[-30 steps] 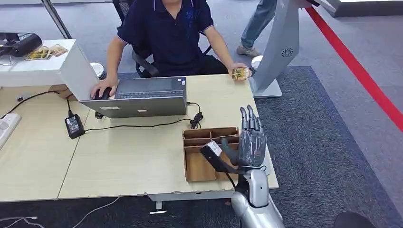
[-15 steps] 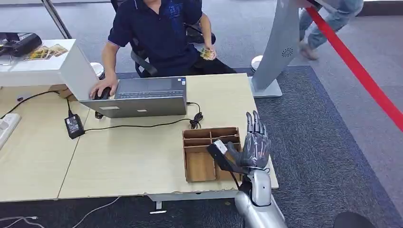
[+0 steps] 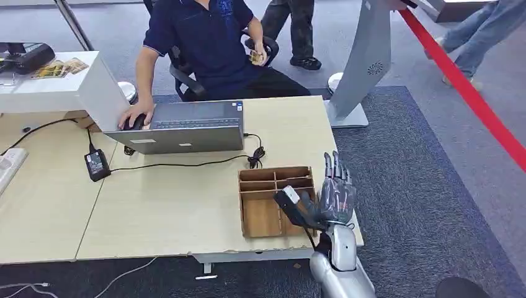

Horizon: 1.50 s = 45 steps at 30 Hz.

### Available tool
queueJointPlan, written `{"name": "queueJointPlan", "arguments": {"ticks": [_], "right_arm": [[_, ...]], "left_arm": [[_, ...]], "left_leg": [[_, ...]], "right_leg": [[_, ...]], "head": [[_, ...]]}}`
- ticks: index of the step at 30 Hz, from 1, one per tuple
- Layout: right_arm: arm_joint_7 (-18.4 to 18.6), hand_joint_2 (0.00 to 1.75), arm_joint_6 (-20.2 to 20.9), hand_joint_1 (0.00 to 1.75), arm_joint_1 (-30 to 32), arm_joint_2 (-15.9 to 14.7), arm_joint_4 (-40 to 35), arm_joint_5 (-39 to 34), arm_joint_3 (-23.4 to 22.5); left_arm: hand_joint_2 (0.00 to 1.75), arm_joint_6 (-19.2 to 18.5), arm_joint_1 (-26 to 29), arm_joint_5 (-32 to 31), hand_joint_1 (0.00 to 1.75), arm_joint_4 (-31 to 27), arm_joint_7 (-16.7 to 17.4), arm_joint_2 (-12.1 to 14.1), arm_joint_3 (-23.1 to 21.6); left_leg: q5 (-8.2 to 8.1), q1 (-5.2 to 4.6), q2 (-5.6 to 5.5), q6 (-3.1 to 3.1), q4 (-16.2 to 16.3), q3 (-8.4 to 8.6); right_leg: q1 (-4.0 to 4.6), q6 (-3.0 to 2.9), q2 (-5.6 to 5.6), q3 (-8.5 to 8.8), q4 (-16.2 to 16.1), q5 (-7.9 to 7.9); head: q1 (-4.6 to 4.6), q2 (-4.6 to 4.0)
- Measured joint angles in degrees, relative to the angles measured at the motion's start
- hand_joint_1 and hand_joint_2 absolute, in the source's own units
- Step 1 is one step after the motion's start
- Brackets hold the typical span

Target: Pass the card to the sensor for recognition and then transmit it.

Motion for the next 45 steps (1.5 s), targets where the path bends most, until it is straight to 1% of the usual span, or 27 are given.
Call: {"name": "queueJointPlan", "arguments": {"ticks": [14,29,45], "right_arm": [[-2.38,1.75,-0.02,0.00,-0.06,0.70,-0.89,0.92,-0.90],[-3.02,1.75,-0.04,0.00,-0.17,1.18,-3.98,1.16,-1.27],[-3.41,1.75,-0.02,0.00,-0.63,1.99,-4.26,1.16,-1.27]], "left_arm": [[0.00,0.07,-0.03,0.46,0.00,0.00,-0.02,0.00,-0.02],[0.00,0.15,-0.04,0.98,0.00,0.00,-0.20,0.00,-0.15],[0.00,0.15,-0.07,0.74,0.00,0.00,-0.55,0.00,-1.09]], "left_leg": [[0.00,0.00,0.00,0.00,0.00,0.00],[0.00,0.00,0.00,0.00,0.00,0.00],[0.00,0.00,0.00,0.00,0.00,0.00]], "right_leg": [[0.00,0.00,0.00,0.01,0.00,0.00],[0.00,0.00,0.00,0.00,0.00,0.00],[0.00,0.00,0.00,0.00,0.01,0.00]], "head": [[0.00,-0.02],[0.00,-0.02],[0.02,-0.02]]}}
